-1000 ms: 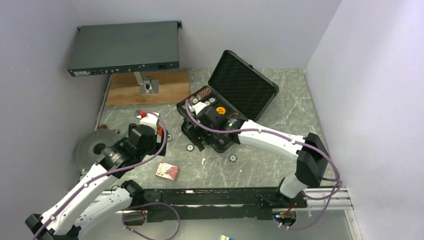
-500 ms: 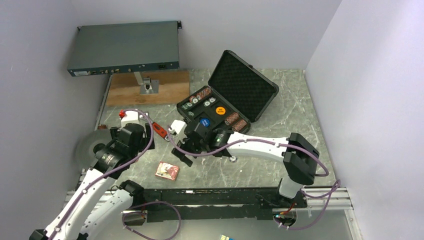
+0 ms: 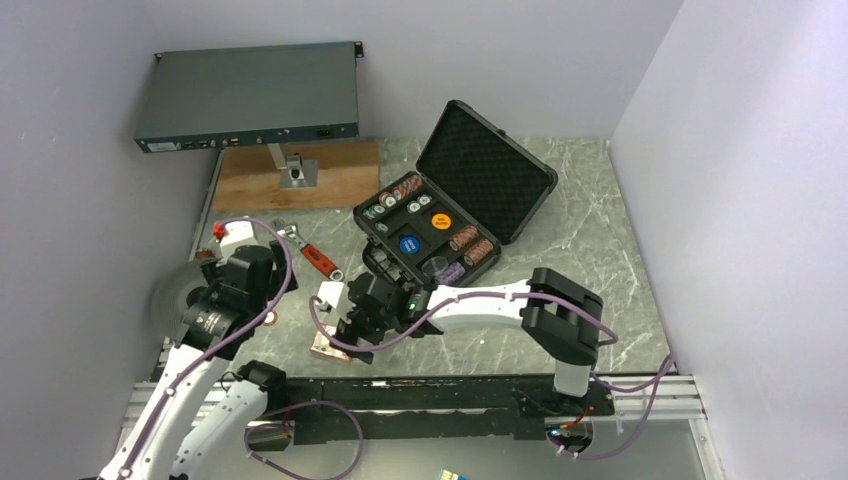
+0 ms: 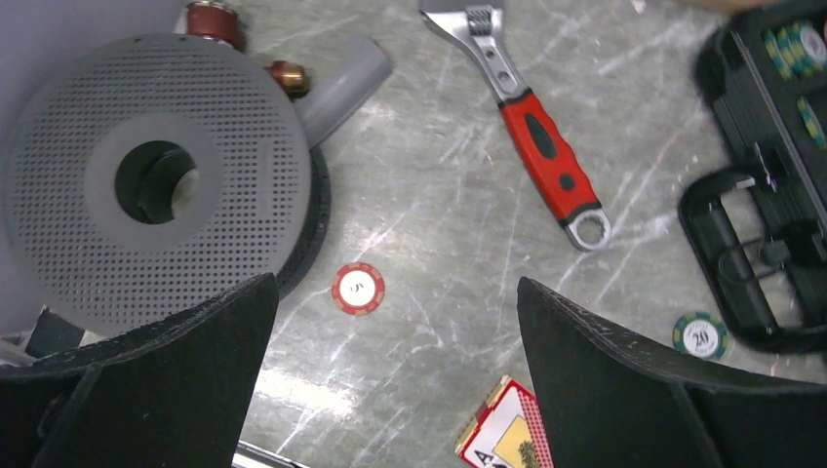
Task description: Pack up texas hold em set
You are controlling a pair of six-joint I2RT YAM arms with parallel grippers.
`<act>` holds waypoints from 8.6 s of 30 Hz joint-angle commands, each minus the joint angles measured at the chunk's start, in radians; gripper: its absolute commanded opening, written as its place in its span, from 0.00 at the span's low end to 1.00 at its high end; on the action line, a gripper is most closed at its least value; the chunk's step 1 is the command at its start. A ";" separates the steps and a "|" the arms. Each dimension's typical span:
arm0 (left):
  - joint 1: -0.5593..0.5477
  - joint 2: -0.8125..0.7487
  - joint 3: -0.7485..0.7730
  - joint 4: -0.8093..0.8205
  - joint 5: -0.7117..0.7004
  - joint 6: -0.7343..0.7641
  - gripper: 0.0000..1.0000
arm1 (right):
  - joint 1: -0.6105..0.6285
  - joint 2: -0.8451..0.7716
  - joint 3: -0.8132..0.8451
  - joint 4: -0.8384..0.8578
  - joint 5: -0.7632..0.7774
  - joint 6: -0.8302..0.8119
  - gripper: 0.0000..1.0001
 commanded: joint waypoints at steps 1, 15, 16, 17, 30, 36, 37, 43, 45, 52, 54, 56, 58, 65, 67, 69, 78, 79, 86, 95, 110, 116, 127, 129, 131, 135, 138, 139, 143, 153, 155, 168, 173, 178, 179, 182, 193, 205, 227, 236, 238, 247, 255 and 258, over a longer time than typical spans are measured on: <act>0.047 -0.041 0.002 -0.010 -0.109 -0.079 1.00 | 0.031 0.040 0.042 0.074 0.014 -0.013 0.97; 0.109 -0.124 0.005 -0.036 -0.172 -0.125 1.00 | 0.075 0.187 0.149 0.073 0.043 0.022 0.98; 0.109 -0.127 0.005 -0.038 -0.175 -0.125 1.00 | 0.074 0.198 0.158 0.072 0.046 0.025 0.97; 0.109 -0.129 0.005 -0.037 -0.174 -0.125 1.00 | 0.074 0.205 0.164 0.070 0.050 0.027 0.96; 0.109 -0.130 0.002 -0.023 -0.151 -0.108 1.00 | 0.074 0.289 0.227 0.021 0.067 0.060 0.89; 0.109 -0.135 0.002 -0.020 -0.144 -0.100 1.00 | 0.072 0.303 0.228 0.006 0.074 0.096 0.91; 0.109 -0.135 0.002 -0.020 -0.144 -0.101 1.00 | 0.071 0.305 0.228 0.004 0.075 0.099 0.91; 0.109 -0.136 0.002 -0.020 -0.141 -0.099 1.00 | 0.067 0.305 0.218 -0.012 0.071 0.141 0.81; 0.109 -0.136 0.002 -0.019 -0.142 -0.099 1.00 | 0.065 0.310 0.221 -0.034 0.072 0.153 0.83; 0.109 -0.146 0.002 -0.020 -0.144 -0.099 1.00 | 0.065 0.300 0.208 -0.054 0.123 0.160 0.96; 0.109 -0.146 0.003 -0.021 -0.144 -0.099 1.00 | 0.065 0.298 0.215 -0.070 0.128 0.151 0.93; 0.109 -0.145 0.003 -0.020 -0.145 -0.099 1.00 | 0.065 0.299 0.220 -0.084 0.135 0.139 0.89; 0.109 -0.146 0.003 -0.019 -0.143 -0.097 1.00 | 0.067 0.300 0.223 -0.094 0.139 0.134 0.83; 0.109 -0.152 0.001 -0.016 -0.141 -0.095 1.00 | 0.068 0.317 0.241 -0.146 0.204 0.126 0.53; 0.109 -0.153 0.001 -0.016 -0.141 -0.094 1.00 | 0.069 0.302 0.236 -0.148 0.211 0.130 0.48; 0.109 -0.150 0.002 -0.018 -0.142 -0.095 1.00 | 0.069 0.276 0.241 -0.165 0.210 0.141 0.44; 0.109 -0.148 0.003 -0.018 -0.140 -0.094 1.00 | 0.065 0.111 0.211 -0.231 0.264 0.149 0.34; 0.109 -0.148 0.003 -0.017 -0.138 -0.090 1.00 | 0.061 0.093 0.203 -0.231 0.269 0.150 0.33; 0.109 -0.130 -0.004 0.011 -0.072 -0.025 1.00 | -0.037 -0.027 0.180 -0.263 0.267 0.151 0.27; 0.109 -0.130 -0.025 0.115 0.235 0.169 1.00 | -0.267 -0.118 0.204 -0.277 0.251 0.098 0.24; 0.109 -0.136 -0.046 0.184 0.484 0.248 1.00 | -0.579 0.000 0.379 -0.274 0.179 -0.007 0.22; 0.109 -0.137 -0.049 0.189 0.496 0.252 1.00 | -0.638 0.052 0.397 -0.253 0.146 -0.032 0.22; 0.109 -0.130 -0.047 0.187 0.498 0.250 1.00 | -0.679 0.144 0.425 -0.251 0.150 -0.083 0.20; 0.109 -0.129 -0.048 0.187 0.497 0.251 1.00 | -0.682 0.152 0.424 -0.246 0.169 -0.090 0.19; 0.109 -0.126 -0.047 0.187 0.497 0.251 1.00 | -0.686 0.160 0.425 -0.244 0.180 -0.096 0.19; 0.109 -0.121 -0.046 0.186 0.495 0.251 1.00 | -0.693 0.177 0.432 -0.250 0.181 -0.100 0.19; 0.109 -0.118 -0.046 0.186 0.495 0.249 1.00 | -0.694 0.184 0.428 -0.246 0.174 -0.099 0.19; 0.109 -0.117 -0.046 0.185 0.494 0.250 1.00 | -0.694 0.186 0.425 -0.244 0.177 -0.099 0.19; 0.109 -0.114 -0.046 0.186 0.495 0.250 1.00 | -0.698 0.193 0.415 -0.241 0.180 -0.088 0.19; 0.109 -0.110 -0.044 0.184 0.496 0.250 1.00 | -0.705 0.173 0.353 -0.224 0.193 -0.073 0.19; 0.109 -0.109 -0.044 0.184 0.494 0.249 1.00 | -0.707 0.166 0.342 -0.221 0.194 -0.071 0.19; 0.109 -0.107 -0.044 0.184 0.491 0.247 1.00 | -0.708 0.131 0.329 -0.266 0.184 -0.061 0.22; 0.109 -0.105 -0.042 0.184 0.493 0.247 1.00 | -0.708 0.106 0.276 -0.265 0.148 -0.061 0.22; 0.109 -0.107 -0.044 0.183 0.490 0.248 1.00 | -0.708 0.118 0.269 -0.268 0.146 -0.053 0.25; 0.109 -0.108 -0.044 0.183 0.490 0.248 1.00 | -0.708 0.119 0.270 -0.270 0.124 -0.053 0.29; 0.109 -0.106 -0.043 0.183 0.489 0.246 1.00 | -0.708 0.117 0.281 -0.276 0.111 -0.050 0.47; 0.109 -0.097 -0.042 0.181 0.488 0.246 1.00 | -0.708 0.089 0.377 -0.303 0.017 -0.036 0.74; 0.109 -0.094 -0.042 0.180 0.490 0.248 1.00 | -0.708 0.041 0.367 -0.301 0.127 0.018 0.72; 0.109 -0.101 -0.042 0.178 0.483 0.244 0.99 | -0.732 0.190 0.393 -0.254 0.372 0.127 0.27; 0.109 -0.092 -0.041 0.181 0.487 0.245 0.99 | -0.658 0.205 0.280 -0.238 0.329 0.178 0.25; 0.109 -0.091 -0.042 0.181 0.486 0.246 0.99 | -0.641 0.209 0.263 -0.243 0.374 0.188 0.25; 0.108 -0.098 -0.042 0.180 0.484 0.245 0.99 | -0.671 0.187 0.168 -0.213 0.387 0.204 0.26; 0.109 -0.103 -0.042 0.178 0.482 0.242 0.99 | -0.693 0.105 0.167 -0.225 0.315 0.186 0.29; 0.109 -0.106 -0.044 0.178 0.482 0.242 0.99 | -0.687 0.054 0.191 -0.248 0.301 0.176 0.31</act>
